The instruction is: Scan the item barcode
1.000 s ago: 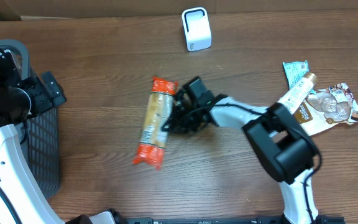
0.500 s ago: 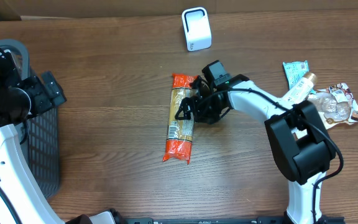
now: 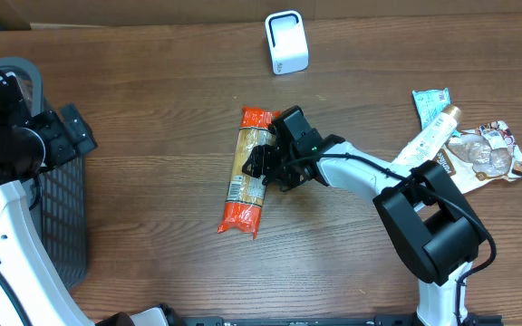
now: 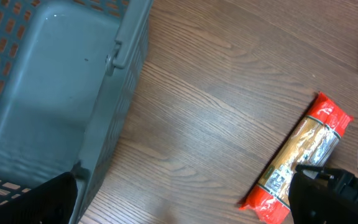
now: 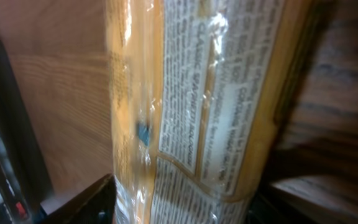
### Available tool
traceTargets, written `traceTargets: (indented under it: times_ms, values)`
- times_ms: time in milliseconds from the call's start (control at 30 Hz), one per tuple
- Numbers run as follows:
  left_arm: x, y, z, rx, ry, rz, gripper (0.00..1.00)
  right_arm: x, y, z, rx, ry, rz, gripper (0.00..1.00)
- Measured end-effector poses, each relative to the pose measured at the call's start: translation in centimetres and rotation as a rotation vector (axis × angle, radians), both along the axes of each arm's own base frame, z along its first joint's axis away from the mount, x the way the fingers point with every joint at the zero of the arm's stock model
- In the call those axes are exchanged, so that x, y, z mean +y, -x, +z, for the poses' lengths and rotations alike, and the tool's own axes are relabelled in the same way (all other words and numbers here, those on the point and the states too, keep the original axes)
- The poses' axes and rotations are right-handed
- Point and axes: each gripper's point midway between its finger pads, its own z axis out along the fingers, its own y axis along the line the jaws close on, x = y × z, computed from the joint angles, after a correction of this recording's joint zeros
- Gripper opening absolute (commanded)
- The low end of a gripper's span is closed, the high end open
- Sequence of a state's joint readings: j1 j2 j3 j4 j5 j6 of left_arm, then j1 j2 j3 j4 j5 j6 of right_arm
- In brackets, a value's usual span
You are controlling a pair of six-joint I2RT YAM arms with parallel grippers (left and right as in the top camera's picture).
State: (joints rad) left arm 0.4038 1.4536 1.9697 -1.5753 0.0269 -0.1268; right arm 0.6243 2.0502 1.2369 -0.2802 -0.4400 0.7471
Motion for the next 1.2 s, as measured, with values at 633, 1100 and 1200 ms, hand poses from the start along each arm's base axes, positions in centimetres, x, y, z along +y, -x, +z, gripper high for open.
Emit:
traceTargets:
  times_ms: [633, 1100, 1200]
  values:
    - [0.0, 0.0, 0.0, 0.0, 0.0, 0.0, 1.0, 3.3, -1.2, -0.9, -0.011, -0.127, -0.032, 0.09]
    - [0.0, 0.0, 0.0, 0.0, 0.0, 0.0, 1.0, -0.9, 1.6, 0.5, 0.055, -0.077, 0.119, 0.04]
    - [0.0, 0.0, 0.0, 0.001, 0.001, 0.0, 1.0, -3.9, 2.8, 1.7, 0.038, 0.086, 0.123, 0.04]
